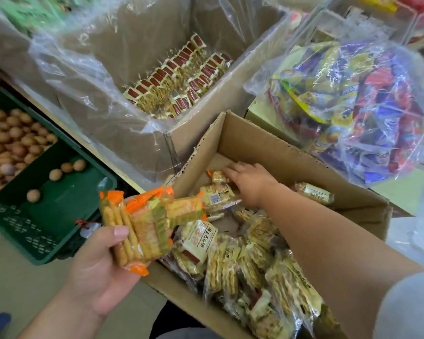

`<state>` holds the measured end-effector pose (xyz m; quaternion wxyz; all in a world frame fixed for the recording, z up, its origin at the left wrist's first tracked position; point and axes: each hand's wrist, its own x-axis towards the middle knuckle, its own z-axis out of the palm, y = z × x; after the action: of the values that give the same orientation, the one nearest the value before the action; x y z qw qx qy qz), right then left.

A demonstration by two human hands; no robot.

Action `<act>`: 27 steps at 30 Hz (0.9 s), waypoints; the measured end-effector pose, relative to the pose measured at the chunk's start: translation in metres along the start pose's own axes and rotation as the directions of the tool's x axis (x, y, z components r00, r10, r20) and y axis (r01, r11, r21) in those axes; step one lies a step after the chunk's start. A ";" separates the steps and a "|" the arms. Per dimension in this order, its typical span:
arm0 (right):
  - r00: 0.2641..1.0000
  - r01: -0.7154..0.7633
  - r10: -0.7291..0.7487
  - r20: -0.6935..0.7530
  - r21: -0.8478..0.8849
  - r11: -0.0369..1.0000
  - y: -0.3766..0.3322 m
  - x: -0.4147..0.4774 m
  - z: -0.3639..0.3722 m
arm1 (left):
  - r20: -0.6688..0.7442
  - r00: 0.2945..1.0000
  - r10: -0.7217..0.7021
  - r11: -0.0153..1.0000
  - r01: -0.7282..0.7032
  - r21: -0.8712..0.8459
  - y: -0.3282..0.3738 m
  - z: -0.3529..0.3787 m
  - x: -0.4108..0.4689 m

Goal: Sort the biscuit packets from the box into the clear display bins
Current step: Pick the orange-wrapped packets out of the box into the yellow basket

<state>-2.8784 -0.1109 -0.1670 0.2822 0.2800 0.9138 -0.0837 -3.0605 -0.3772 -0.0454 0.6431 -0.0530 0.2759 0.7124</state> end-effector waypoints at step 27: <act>0.868 0.045 0.206 -0.452 0.484 0.874 -0.022 -0.195 -0.081 | 0.053 0.998 -0.036 0.952 0.018 0.305 -0.024 0.036 -0.003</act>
<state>-2.7953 -0.1941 0.0099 -0.0335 0.3921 0.8923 -0.2211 -3.0270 -0.3626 -0.0219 0.6609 0.0636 0.3630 0.6537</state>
